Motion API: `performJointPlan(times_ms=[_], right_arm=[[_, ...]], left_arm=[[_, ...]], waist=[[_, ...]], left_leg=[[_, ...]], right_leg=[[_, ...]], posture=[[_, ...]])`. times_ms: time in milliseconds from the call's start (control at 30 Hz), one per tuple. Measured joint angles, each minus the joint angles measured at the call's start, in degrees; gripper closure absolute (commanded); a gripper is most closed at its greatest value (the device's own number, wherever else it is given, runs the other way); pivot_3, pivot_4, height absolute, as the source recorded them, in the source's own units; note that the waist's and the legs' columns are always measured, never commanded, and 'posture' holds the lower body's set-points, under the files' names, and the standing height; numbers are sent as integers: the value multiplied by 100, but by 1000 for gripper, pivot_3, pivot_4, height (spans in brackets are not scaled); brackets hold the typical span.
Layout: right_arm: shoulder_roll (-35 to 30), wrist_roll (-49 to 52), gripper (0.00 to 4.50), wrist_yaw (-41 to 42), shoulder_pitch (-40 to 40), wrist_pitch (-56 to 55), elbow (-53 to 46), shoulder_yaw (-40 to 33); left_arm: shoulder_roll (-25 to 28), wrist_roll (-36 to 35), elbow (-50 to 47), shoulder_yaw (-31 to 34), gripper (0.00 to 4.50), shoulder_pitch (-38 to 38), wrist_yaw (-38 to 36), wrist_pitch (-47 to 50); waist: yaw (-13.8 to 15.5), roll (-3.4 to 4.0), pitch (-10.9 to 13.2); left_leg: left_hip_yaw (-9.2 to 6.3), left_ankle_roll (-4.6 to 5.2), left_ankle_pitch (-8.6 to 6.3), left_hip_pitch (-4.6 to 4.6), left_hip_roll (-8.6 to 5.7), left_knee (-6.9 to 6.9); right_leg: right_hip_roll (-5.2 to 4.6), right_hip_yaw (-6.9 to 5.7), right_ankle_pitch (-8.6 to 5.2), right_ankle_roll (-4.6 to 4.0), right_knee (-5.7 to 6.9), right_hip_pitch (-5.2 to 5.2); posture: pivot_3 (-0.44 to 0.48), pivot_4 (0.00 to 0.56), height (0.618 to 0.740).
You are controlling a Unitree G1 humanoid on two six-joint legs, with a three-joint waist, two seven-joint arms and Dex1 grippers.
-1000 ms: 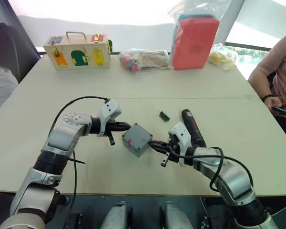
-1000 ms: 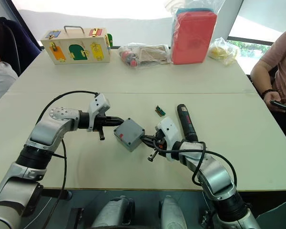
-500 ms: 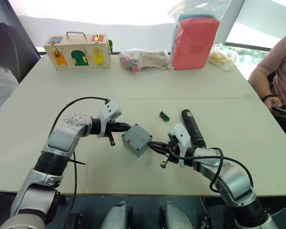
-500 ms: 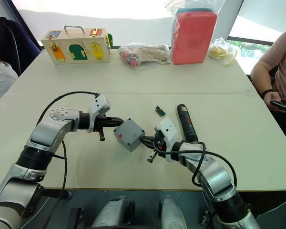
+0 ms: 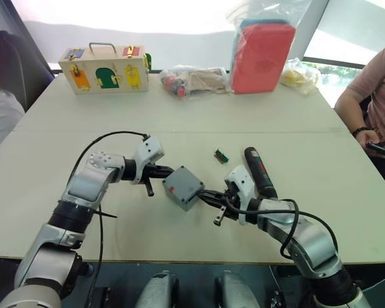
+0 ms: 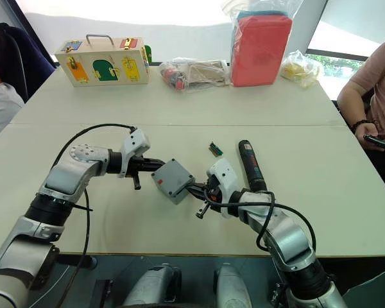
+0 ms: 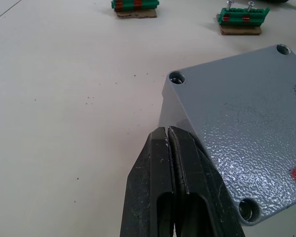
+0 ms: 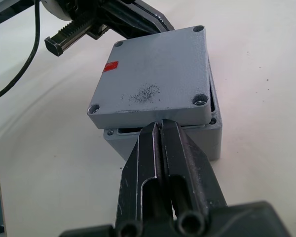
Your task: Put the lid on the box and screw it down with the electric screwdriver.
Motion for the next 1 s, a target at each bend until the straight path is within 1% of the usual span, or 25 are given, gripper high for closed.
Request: performJointPlan(times_ms=[633,1000], right_arm=[[-108,7,4458,18,0,-1,0,-22],[-81,12,4458,-20,-4,0,0,-91]], left_arm=[[-2,-83,-145,12,4500,33,37,157],[35,98,-122,-58,4500,188,3,-34]], waist=[[-1,0,0],[4,0,0]], left_leg=[[0,0,0,0,0,0],[0,0,0,0,0,0]], right_leg=[[0,0,0,0,0,0],[0,1,0,0,0,0]], posture=[[0,150,738],[0,150,738]])
